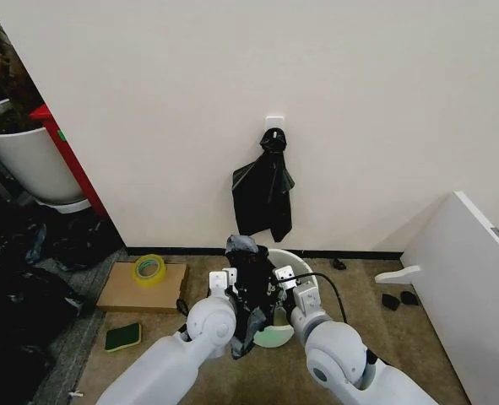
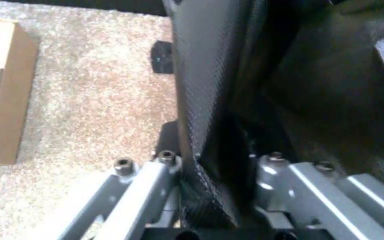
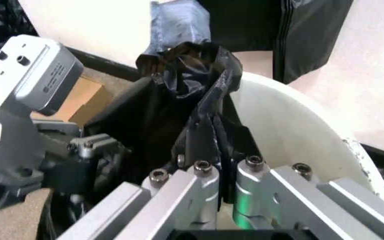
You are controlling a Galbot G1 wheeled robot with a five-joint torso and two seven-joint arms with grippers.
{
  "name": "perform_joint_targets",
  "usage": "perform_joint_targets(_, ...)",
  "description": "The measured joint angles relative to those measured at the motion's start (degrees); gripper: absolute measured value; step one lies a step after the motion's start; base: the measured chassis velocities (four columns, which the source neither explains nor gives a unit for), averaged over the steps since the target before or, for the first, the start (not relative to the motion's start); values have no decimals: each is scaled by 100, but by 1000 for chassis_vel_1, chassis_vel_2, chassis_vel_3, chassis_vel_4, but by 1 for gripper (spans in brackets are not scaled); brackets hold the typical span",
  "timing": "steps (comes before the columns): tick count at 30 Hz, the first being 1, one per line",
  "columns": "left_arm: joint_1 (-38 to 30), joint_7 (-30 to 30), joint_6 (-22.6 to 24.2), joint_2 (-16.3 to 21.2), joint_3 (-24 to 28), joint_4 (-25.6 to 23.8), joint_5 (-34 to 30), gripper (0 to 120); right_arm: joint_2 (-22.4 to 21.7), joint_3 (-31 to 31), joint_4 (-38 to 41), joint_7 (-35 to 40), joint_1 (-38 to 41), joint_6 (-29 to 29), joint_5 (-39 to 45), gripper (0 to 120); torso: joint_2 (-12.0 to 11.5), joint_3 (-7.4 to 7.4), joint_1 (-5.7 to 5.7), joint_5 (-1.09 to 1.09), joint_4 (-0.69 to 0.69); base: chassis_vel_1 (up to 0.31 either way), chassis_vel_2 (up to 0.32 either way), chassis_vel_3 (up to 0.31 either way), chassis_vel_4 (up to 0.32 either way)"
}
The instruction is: Place the garbage bag over the trash bin.
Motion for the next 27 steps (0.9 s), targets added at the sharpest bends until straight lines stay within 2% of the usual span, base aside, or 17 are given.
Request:
perform_joint_targets(1,0,0,0,0,0,0,0,15,0,0,0,0,0,0,0,0,0,0,0,0,0,0,0,0,0)
perform_joint_targets(2,-15,-60,0,-21,-6,36,-72,8,0,-1,0,0,-4,5,0,0,0,0,0,-1,0,0,0,0,0)
perform_joint_targets(5,-23,-118,-21,-40,-23,40,-195,1,-3,0,4,0,-11,9,2,0,0,0,0,-4,-1,0,0,0,0)
perform_joint_targets(11,1,-134,-76,28,-54,-38,-216,1,-9,28,27,0,-37,15,8,0,0,1,0,-3,-2,0,0,0,0)
perform_joint_targets(16,131,-81,-310,152,-248,-180,-199,1,2,201,119,27,-90,17,83,0,-2,2,1,-3,-2,0,0,0,0)
perform_joint_targets(20,332,179,-637,387,-591,-468,-118,1,-68,607,247,74,-255,33,257,0,-2,2,1,-1,0,0,0,0,0)
perform_joint_targets(27,568,360,-798,624,-996,-761,-144,1,-222,1148,442,84,-594,31,434,0,-2,2,0,-2,0,0,0,0,0)
